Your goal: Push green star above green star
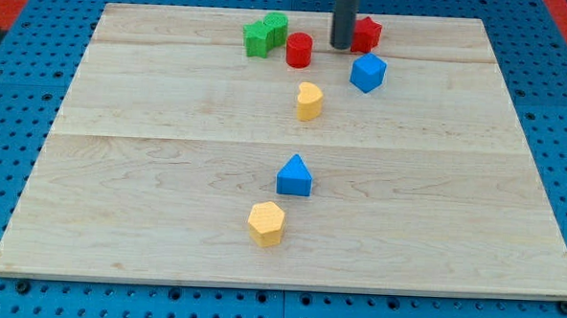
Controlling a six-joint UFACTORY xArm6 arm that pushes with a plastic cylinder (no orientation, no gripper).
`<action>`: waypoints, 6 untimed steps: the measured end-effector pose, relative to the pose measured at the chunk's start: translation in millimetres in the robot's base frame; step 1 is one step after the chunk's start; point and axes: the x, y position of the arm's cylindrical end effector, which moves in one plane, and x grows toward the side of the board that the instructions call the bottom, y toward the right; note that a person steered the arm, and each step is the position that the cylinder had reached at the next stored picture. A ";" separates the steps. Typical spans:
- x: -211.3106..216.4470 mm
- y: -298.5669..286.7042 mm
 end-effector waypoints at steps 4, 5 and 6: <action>-37.5 -98.5; -36.5 -132.1; -21.4 -95.0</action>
